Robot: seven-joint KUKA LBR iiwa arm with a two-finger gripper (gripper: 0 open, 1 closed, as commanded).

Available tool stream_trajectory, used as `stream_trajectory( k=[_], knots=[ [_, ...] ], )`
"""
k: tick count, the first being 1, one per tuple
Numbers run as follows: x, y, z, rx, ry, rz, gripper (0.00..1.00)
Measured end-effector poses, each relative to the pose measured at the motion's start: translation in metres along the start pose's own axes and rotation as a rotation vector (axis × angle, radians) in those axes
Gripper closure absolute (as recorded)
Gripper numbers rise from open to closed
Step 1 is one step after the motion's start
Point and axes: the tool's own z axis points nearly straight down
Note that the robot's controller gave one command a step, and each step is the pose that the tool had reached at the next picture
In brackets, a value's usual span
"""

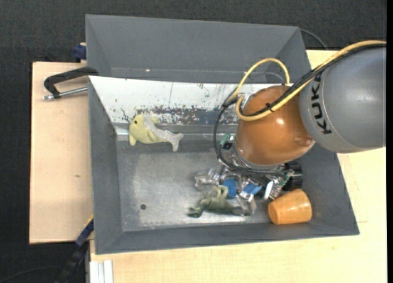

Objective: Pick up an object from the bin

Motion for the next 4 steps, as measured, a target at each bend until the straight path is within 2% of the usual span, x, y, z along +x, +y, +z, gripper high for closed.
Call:
stream_trajectory(
  k=[1, 2, 3, 4],
  knots=[
    [0.0, 0.0, 0.0, 0.001, -0.001, 0.0, 1.0],
    [-0.052, 0.021, -0.148, 0.01, -0.012, -0.026, 1.0],
    [-0.062, 0.018, -0.084, -0.003, 0.003, 0.098, 1.0],
    [-0.011, 0.009, -0.058, -0.001, 0.004, 0.198, 1.0]
  ],
)
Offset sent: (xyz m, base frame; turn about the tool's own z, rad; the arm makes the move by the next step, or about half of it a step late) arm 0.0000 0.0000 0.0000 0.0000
